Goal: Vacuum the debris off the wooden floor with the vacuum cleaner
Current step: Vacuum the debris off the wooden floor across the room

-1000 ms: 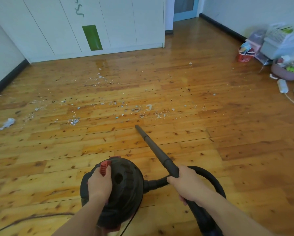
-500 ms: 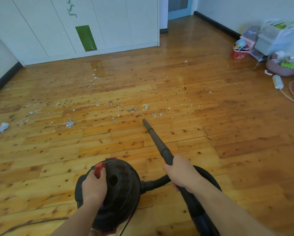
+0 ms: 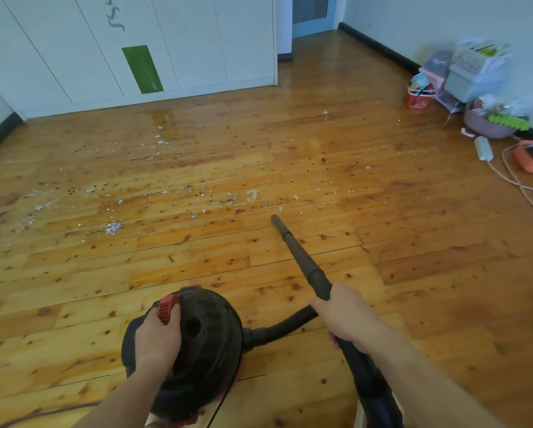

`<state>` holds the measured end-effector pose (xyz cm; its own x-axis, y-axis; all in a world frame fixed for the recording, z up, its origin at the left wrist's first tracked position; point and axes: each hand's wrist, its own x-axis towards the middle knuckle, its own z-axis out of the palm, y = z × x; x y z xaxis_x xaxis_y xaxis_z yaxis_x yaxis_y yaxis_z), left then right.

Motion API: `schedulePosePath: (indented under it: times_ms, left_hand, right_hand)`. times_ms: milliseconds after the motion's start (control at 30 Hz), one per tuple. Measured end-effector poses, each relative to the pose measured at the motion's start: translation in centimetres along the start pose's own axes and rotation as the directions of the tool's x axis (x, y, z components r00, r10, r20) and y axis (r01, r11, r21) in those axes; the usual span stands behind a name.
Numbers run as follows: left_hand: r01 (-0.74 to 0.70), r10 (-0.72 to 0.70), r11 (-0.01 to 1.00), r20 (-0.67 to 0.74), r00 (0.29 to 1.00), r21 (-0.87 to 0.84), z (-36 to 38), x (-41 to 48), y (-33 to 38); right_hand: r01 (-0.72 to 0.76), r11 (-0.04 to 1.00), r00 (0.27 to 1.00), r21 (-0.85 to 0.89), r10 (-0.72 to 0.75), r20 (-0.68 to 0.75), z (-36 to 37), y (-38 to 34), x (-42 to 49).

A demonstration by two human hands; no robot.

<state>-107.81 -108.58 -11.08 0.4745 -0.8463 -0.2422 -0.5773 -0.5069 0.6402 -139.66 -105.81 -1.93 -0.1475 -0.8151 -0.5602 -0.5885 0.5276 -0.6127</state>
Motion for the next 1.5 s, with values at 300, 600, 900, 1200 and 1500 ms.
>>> schedulePosePath:
  times_ms: [300, 600, 900, 1200, 1500]
  left_hand:
    - [-0.074, 0.072, 0.997, 0.066, 0.995, 0.037, -0.5, 0.3, 1.1]
    - [-0.093, 0.089, 0.994, 0.073, 0.993, 0.050, -0.4, 0.4, 2.5]
    - [-0.088, 0.085, 0.994, 0.062, 0.995, 0.058, -0.5, 0.3, 3.1]
    - [-0.078, 0.075, 0.995, 0.063, 0.995, 0.055, -0.7, -0.3, 3.8]
    - [-0.064, 0.059, 0.996, 0.073, 0.996, 0.069, -0.9, -0.3, 4.2]
  right_hand:
    - [-0.012, 1.000, 1.000, -0.020, 0.012, 0.003, -0.7, 0.8, -0.8]
    - [-0.076, 0.997, 0.992, 0.002, 0.076, -0.097, -4.0, 2.0, 0.5]
    - [-0.122, 0.988, 0.982, 0.092, 0.134, -0.131, -6.1, 2.5, 1.3]
    - [-0.177, 0.965, 0.966, 0.196, 0.208, -0.151, -7.6, 3.4, 1.9]
    - [-0.150, 0.954, 0.972, 0.260, 0.190, -0.138, -7.2, 3.1, 2.5]
